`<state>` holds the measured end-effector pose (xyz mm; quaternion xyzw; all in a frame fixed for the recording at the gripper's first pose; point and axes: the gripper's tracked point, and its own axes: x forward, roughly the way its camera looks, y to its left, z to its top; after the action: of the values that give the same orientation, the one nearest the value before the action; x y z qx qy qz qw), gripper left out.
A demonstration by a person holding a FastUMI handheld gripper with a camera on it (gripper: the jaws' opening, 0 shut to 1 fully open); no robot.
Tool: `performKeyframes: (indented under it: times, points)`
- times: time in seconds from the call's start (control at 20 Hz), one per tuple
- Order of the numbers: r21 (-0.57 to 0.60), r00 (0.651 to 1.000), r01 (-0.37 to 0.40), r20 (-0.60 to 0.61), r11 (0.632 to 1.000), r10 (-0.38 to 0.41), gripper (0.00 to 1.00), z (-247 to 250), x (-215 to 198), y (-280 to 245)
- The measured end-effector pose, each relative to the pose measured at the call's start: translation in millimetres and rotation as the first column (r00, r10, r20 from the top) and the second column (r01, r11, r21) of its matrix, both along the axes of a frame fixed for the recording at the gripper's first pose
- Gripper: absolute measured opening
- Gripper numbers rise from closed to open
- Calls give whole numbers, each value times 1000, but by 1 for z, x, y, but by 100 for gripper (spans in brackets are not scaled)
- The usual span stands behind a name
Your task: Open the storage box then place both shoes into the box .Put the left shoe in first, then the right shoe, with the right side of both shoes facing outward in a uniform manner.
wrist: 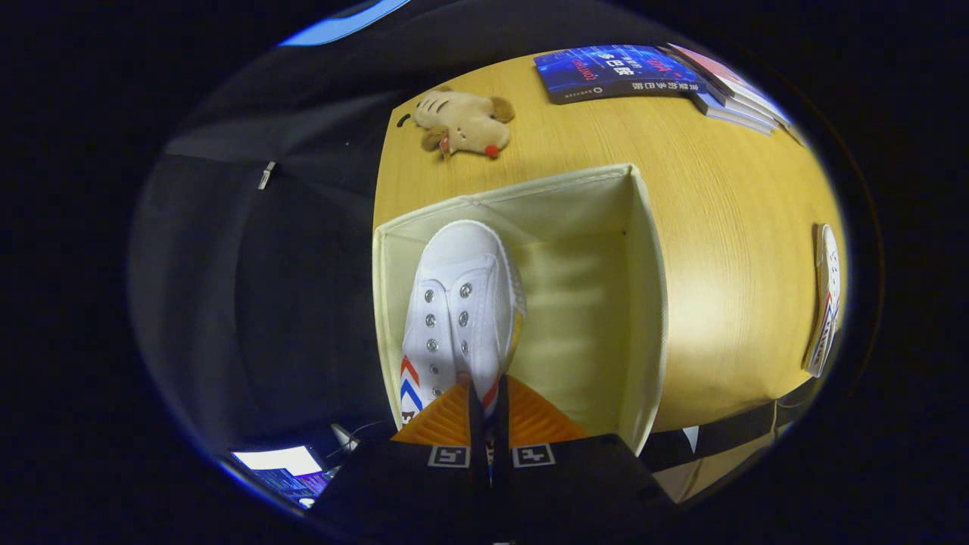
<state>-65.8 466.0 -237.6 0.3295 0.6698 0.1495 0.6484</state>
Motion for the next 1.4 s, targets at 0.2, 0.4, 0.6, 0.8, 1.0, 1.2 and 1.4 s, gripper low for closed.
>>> performKeyframes:
  times: [0.2, 0.4, 0.6, 0.8, 1.0, 1.2, 1.4]
  points:
    - [9, 1000, 5, 3, 1000, -5, 6, -11, 4, 8]
    - [25, 1000, -3, 10, 1000, 2, 6, -19, 8, 16]
    - [27, 999, -13, 38, 1000, 12, 6, -22, 9, 19]
    - [37, 999, -2, 39, 999, 0, 6, -26, 7, 24]
    - [97, 998, 1, 58, 995, -6, 15, -21, 11, 33]
    - [227, 996, -26, 94, 974, 5, 41, 12, 14, 50]
    - [283, 977, -99, 209, 954, 39, 67, 47, 14, 33]
